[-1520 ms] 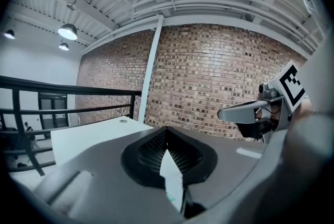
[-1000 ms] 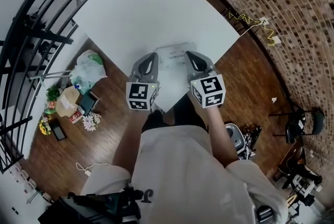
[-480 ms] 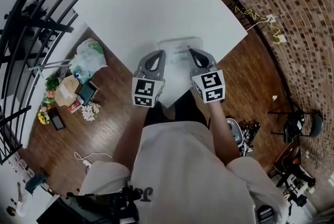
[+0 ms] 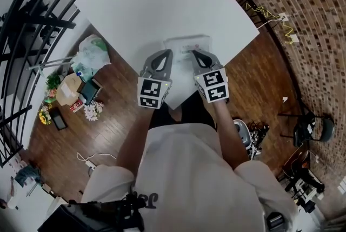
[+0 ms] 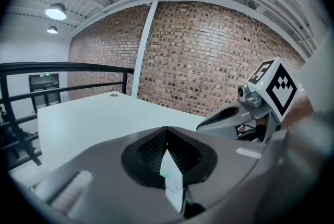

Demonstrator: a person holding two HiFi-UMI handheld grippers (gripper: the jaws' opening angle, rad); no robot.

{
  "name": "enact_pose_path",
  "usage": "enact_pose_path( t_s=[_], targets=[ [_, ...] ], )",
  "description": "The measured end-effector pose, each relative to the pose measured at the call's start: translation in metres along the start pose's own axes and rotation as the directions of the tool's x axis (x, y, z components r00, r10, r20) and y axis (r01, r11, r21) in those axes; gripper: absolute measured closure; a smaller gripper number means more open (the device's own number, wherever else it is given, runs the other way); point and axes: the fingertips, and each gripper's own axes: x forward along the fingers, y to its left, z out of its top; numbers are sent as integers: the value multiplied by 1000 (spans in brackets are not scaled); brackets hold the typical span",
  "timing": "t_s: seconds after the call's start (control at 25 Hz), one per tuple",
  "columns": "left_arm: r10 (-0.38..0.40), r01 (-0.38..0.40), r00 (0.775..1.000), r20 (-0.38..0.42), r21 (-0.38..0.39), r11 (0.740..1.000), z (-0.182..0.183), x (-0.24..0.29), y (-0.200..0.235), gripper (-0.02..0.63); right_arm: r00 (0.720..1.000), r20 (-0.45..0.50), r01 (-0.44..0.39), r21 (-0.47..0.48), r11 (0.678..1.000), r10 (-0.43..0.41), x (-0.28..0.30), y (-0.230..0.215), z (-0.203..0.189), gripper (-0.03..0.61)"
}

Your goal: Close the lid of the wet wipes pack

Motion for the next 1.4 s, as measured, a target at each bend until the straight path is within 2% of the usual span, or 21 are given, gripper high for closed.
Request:
enact_pose_path(
  t_s=[0.32,0.72,1.0,1.2,1.4],
  targets=[
    [19,-19,1000,-21,7,1000,-10,-2,5,598,999,-51,-5,21,1000,6,12,0,-23,588],
    [5,-5,999,-33,-13,1000,-18,4,-1,598,995,-94,-10,23,1000,12,29,0,-51,588],
    [3,-4,1000,-16,-29,1000,-17,5,-4,598,997,-78,-14,55,998,18,30,-2,-56,588],
    [8,-9,1000,-22,-33,999,-20,4,-3,598,994,-102,-36,33,999,39,32,0,-58,588],
    [6,-6,1000,-18,-44,999,-20,6,-6,598,992,-111,-57,54,997,63,33,-2,-57,588]
  ],
)
